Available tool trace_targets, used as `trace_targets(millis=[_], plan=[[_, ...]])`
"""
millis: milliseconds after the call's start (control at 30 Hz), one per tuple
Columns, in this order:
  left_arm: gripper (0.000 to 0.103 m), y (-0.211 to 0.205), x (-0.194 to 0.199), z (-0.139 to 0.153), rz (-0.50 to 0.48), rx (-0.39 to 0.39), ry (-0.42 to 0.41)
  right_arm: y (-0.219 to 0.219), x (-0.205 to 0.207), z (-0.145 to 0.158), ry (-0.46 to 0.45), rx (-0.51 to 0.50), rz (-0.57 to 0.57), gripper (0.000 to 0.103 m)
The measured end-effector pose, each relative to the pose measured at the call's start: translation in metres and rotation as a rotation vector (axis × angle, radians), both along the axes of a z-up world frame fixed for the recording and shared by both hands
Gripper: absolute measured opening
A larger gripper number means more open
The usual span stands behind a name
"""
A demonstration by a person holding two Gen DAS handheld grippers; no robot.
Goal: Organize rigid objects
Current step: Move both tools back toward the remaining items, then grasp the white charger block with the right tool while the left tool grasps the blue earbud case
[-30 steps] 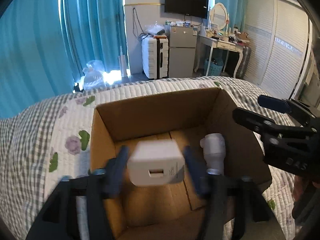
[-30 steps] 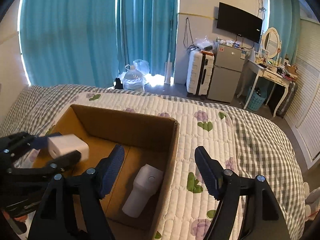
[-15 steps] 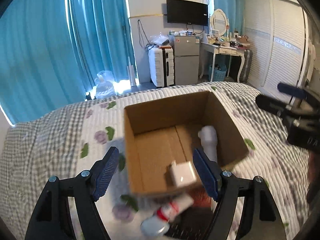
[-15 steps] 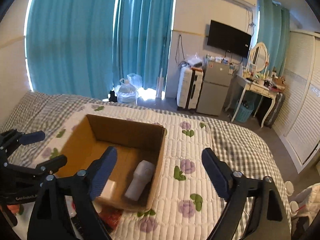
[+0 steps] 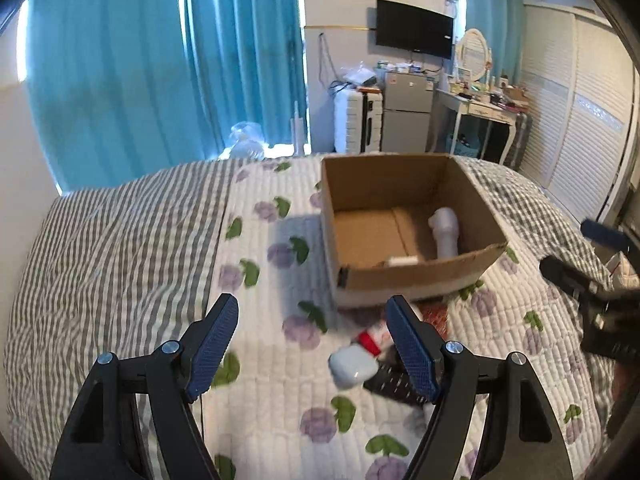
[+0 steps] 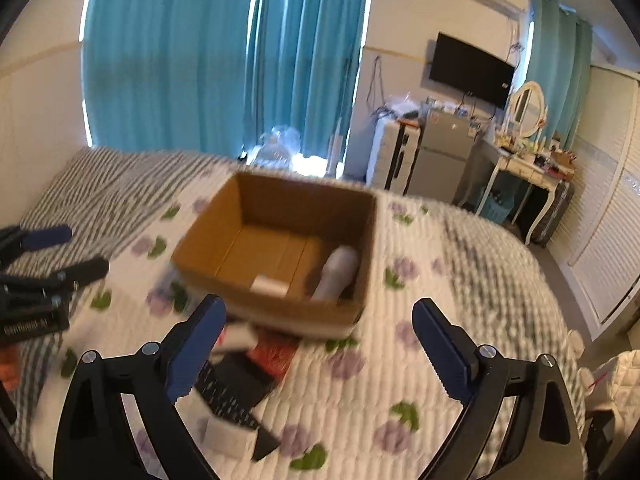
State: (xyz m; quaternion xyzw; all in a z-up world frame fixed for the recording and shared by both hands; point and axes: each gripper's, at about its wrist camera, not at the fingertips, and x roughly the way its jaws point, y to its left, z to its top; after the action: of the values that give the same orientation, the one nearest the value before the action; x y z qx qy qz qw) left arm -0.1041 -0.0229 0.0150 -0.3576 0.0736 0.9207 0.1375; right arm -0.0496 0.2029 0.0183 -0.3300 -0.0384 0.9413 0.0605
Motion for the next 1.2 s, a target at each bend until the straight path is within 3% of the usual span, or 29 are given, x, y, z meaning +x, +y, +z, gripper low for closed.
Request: trace_targets(millis=[267, 533, 733, 1033, 1200], plan=[[0.079, -0.016, 0.01, -0.077, 0.073, -0.015, -0.116, -0.036, 0.016, -0.068, -0.087, 0.126, 0.099, 0.095], [0.079, -0.021, 0.027, -0.119, 0.094, -0.042, -0.162, -0.034, 0.016, -0.14, -0.239, 0.015, 0.107, 0.095], [0.079, -0.019, 0.029, -0.13, 0.079, -0.038, -0.197, -0.034, 0.018, -0.175, -0.308, -0.063, 0.119, 0.095], [0.079, -0.011, 0.033, -0.129, 0.045, -0.045, -0.202, -0.047, 0.021, -0.18, -0.324, -0.05, 0.186, 0.094], [0.079, -0.006, 0.037, -0.127, 0.023, -0.06, -0.198, -0.051, 0.02, -0.185, -0.345, -0.052, 0.217, 0.068]])
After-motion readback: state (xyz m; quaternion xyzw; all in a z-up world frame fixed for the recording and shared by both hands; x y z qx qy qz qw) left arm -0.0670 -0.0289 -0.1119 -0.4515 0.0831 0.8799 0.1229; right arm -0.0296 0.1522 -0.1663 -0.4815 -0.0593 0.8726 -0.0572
